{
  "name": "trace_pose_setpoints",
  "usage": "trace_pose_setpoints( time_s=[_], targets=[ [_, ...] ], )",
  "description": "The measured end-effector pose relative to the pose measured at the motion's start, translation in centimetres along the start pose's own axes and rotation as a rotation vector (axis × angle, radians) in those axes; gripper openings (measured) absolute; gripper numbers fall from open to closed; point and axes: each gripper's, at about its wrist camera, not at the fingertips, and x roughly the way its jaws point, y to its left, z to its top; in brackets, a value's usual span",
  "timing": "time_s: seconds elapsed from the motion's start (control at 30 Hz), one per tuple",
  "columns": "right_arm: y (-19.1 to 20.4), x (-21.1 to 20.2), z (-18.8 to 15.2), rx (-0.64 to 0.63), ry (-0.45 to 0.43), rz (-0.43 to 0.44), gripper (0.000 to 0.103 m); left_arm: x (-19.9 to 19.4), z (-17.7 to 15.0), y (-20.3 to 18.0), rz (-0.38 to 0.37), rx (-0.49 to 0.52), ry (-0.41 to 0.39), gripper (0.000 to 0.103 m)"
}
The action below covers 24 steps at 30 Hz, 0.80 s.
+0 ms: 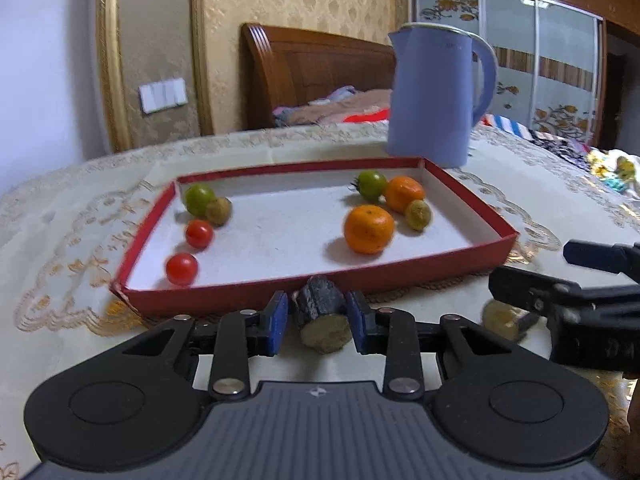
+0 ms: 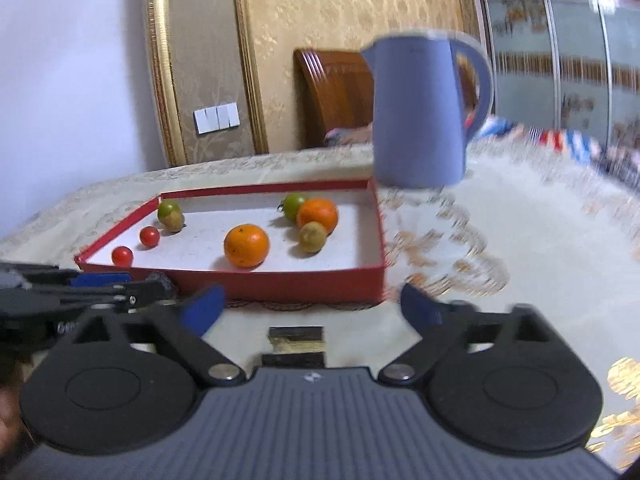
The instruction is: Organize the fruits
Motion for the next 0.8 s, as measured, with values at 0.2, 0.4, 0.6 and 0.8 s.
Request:
trace_pose_setpoints(
  time_s=[0.2, 0.4, 0.6, 0.8],
  targets=[
    [0.3, 1.5, -0.1, -0.03, 0.117, 0.018, 0.077, 0.2, -0.1, 0.0, -0.01, -0.002, 0.02, 0.033],
    [-0.7, 3.2, -0.3, 0.05, 0.203, 0.04, 0.061, 0.7, 0.1, 0.2, -0.027, -0.024, 0.044, 0.035],
    [0.1, 3.4, -0.2, 0.011, 0.2, 0.042, 0.041, 1.9, 0.2, 0.7, -0.058, -0.064, 0.115, 0.037],
    [0.2, 3.3, -0.2, 0.007, 0.192, 0.041, 0.033, 2.0, 0.0, 0.2, -0.041, -0.036, 0.105, 0.036]
  ],
)
